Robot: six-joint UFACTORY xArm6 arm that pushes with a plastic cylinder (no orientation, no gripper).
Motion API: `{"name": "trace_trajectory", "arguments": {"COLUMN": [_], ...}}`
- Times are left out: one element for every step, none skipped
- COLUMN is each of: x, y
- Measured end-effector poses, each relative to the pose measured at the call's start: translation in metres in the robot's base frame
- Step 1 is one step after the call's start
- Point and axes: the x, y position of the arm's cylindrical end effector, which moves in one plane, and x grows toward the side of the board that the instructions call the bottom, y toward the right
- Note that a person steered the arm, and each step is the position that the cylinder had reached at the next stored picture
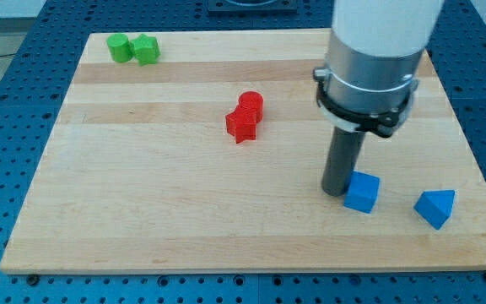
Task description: Push the red star slightly right
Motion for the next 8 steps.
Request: {"name": "trace_trajectory", "arguments": {"x": [0.000,0.002,0.006,0.006,-0.015,-0.062,-0.112,-0.155], "y": [0.024,0.040,0.048,0.047,0.030,0.019,-0.005,-0.045]}}
